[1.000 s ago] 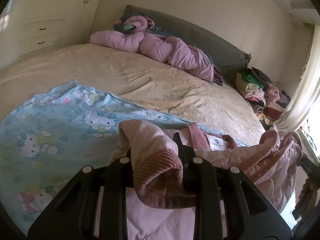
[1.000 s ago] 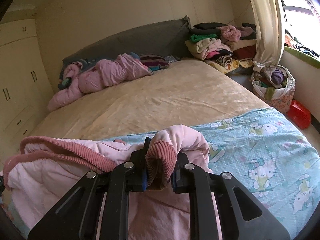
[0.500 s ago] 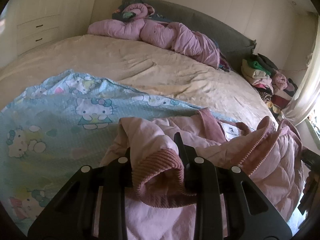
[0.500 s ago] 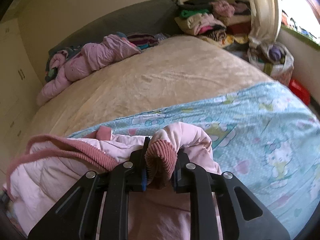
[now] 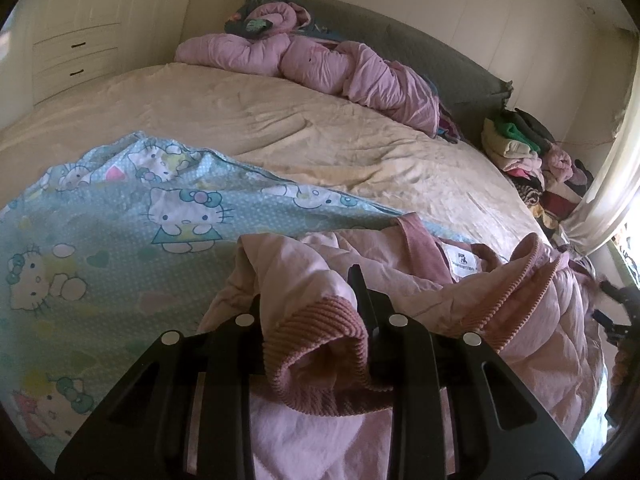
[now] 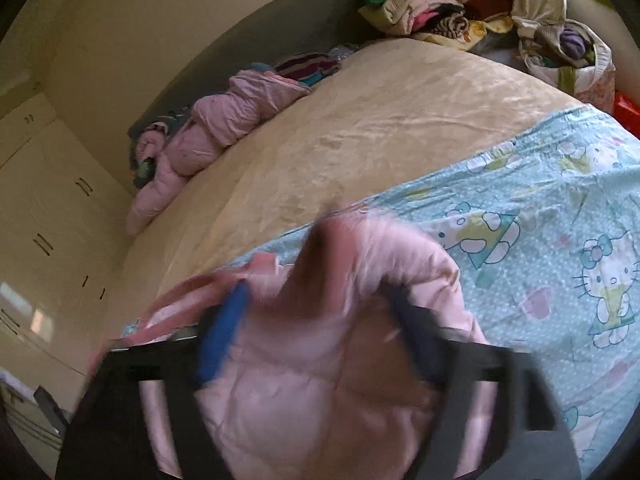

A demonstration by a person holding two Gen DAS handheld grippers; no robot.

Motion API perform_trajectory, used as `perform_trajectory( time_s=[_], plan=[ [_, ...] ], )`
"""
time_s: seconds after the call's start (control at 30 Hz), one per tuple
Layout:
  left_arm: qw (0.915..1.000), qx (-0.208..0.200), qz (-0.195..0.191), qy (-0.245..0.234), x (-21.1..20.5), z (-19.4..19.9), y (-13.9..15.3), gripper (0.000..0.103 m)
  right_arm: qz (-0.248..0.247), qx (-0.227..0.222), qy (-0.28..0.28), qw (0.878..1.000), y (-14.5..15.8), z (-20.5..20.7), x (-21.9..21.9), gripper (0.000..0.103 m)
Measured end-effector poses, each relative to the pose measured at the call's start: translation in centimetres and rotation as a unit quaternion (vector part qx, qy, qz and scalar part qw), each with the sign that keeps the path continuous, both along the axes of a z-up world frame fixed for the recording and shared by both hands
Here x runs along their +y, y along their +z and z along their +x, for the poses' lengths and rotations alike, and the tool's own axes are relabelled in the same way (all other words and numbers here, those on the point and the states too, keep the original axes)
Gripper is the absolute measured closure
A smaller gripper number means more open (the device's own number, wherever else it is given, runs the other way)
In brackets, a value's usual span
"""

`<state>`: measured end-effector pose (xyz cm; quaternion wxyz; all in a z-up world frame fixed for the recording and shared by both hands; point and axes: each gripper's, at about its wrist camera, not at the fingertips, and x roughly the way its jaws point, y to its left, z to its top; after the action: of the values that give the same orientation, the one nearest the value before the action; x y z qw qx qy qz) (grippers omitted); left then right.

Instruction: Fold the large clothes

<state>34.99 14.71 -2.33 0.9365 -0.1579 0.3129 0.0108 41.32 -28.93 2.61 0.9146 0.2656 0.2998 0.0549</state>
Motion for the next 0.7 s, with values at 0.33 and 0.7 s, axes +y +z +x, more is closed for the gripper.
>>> perform_trajectory(
  time_s=[0.33,0.7],
  plan=[
    [1.0000,-0.001,-0.009,-0.002,-0.1,0.0,0.0,0.076,-0.146,-0.002,0.136,0.980,-0.5,-6.5,10.9,0.009],
    [0.9968,-0.077,0.018,0.005,-1.3,-4.6,5.8,0.010,-0.204,0.008,0.144,0.968,-2.8,-7.4,13.7,0.009]
  ],
)
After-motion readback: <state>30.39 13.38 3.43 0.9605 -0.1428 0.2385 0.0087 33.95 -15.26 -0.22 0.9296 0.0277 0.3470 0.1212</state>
